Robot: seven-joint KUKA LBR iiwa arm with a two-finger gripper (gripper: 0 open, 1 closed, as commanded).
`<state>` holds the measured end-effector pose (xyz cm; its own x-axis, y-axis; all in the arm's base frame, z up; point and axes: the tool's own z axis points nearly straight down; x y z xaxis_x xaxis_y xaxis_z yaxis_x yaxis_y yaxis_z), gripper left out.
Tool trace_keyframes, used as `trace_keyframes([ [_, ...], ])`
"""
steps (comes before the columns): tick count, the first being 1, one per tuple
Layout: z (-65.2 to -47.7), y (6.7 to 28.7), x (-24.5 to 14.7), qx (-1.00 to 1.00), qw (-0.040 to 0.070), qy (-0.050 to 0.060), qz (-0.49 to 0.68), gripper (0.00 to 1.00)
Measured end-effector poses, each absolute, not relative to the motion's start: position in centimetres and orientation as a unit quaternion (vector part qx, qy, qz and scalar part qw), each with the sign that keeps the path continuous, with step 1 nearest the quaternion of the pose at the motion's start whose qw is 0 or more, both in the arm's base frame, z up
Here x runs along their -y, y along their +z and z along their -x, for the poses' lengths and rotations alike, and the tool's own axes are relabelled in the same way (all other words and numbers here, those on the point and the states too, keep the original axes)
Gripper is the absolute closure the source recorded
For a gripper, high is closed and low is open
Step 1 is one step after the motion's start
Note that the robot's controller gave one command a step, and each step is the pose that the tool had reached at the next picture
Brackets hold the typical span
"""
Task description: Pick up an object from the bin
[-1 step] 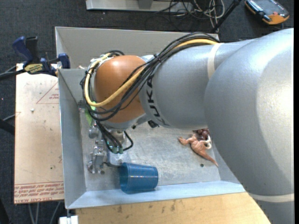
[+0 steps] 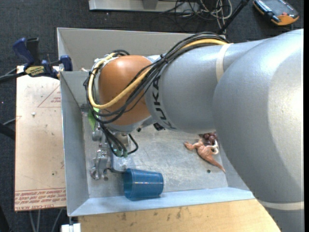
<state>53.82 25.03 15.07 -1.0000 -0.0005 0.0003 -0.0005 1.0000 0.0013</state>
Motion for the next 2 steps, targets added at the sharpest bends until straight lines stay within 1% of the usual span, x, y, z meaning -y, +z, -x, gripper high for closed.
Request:
trace_keyframes([
  [1,-52.77,7.43,-19.34,0.999,-0.007,-0.003,0.038,1.0],
  [2,-52.77,7.43,-19.34,0.999,-0.007,-0.003,0.038,1.0],
])
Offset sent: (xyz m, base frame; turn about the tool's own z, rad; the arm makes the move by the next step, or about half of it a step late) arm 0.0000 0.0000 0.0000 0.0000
